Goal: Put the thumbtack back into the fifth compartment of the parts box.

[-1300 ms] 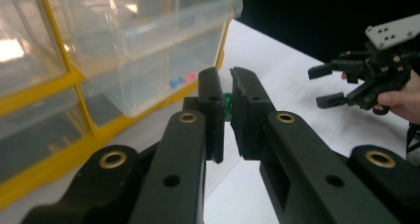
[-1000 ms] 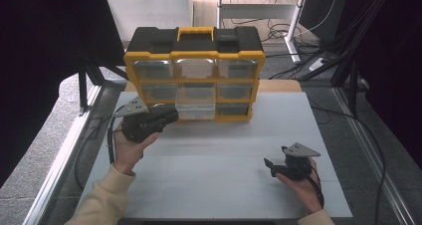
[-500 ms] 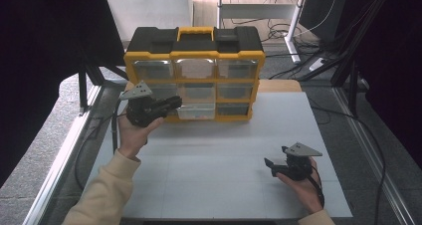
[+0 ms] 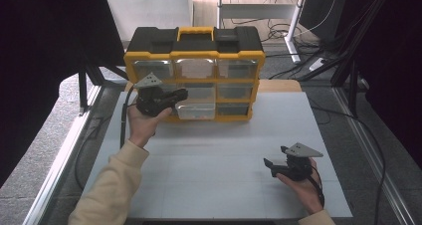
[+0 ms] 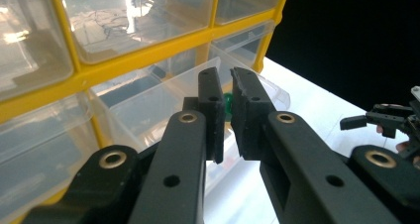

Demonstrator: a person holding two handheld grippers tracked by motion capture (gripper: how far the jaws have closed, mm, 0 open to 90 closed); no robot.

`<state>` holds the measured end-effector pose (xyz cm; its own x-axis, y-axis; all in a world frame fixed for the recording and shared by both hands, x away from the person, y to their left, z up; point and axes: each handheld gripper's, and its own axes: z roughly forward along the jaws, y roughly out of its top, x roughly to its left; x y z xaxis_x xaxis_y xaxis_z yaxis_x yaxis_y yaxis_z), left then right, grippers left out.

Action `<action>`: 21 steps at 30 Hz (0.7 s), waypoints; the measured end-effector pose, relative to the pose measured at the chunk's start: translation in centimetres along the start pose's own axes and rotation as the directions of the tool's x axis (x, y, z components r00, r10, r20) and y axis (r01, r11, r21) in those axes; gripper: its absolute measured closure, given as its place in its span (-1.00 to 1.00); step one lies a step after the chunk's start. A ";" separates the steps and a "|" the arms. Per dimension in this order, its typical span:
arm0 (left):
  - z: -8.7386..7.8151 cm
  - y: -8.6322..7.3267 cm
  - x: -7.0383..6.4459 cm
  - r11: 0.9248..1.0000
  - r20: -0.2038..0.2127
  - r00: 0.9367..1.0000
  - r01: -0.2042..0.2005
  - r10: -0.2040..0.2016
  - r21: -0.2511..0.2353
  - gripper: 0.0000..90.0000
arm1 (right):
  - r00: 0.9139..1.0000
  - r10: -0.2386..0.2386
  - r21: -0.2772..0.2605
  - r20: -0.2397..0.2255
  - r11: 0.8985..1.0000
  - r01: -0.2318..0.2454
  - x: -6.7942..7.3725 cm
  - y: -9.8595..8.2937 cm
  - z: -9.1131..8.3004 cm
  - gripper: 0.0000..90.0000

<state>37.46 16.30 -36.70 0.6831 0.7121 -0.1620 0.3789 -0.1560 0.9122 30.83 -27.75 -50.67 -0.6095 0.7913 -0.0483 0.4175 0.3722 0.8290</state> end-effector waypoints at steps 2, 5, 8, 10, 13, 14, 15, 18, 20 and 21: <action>0.5 0.3 0.1 1.000 -0.005 1.000 -0.002 0.002 0.009 0.84 | 1.000 -0.004 0.001 -0.003 1.000 0.004 0.0 0.0 0.1 -0.57; 1.2 0.5 0.2 1.000 -0.012 1.000 -0.003 0.003 0.019 0.84 | 1.000 -0.010 0.004 -0.001 1.000 0.010 0.1 0.1 0.2 -0.57; 1.8 0.6 0.6 1.000 -0.025 1.000 -0.001 0.002 0.029 0.84 | 1.000 -0.011 0.007 -0.003 1.000 0.011 0.0 0.1 0.2 -0.57; 2.1 0.7 0.9 1.000 -0.027 1.000 0.013 -0.012 0.026 0.84 | 1.000 -0.010 0.007 -0.003 1.000 0.010 0.0 0.1 0.3 -0.57; 2.6 0.7 1.1 0.999 -0.044 0.999 0.014 -0.013 0.032 0.83 | 1.000 -0.011 0.011 -0.004 1.000 0.011 0.0 0.0 0.3 -0.57; 2.7 0.7 1.2 1.000 -0.049 0.999 0.012 -0.010 0.028 0.82 | 1.000 -0.010 0.010 -0.008 1.000 0.010 0.0 0.0 0.3 -0.57; 2.8 0.6 1.2 1.000 -0.047 0.999 0.012 -0.011 0.017 0.76 | 1.000 -0.012 0.011 -0.009 1.000 0.012 0.0 0.0 0.3 -0.57; 2.7 0.6 1.3 1.000 -0.021 0.999 0.025 -0.025 -0.013 0.16 | 1.000 -0.015 0.013 -0.007 1.000 0.015 0.1 0.0 0.4 -0.57; 2.4 0.6 1.1 1.000 -0.017 1.000 0.026 -0.026 -0.007 -0.18 | 1.000 -0.013 0.015 -0.005 1.000 0.013 0.1 0.0 0.3 -0.57; 2.2 0.6 1.0 1.000 -0.020 1.000 0.019 -0.019 0.000 -0.29 | 1.000 -0.012 0.016 -0.004 1.000 0.012 0.1 0.0 0.3 -0.57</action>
<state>39.75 15.37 -37.20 0.6632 0.7286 -0.1712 0.3917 -0.1430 0.9089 31.01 -27.55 -50.84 -0.6175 0.7845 -0.0560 0.4204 0.3895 0.8195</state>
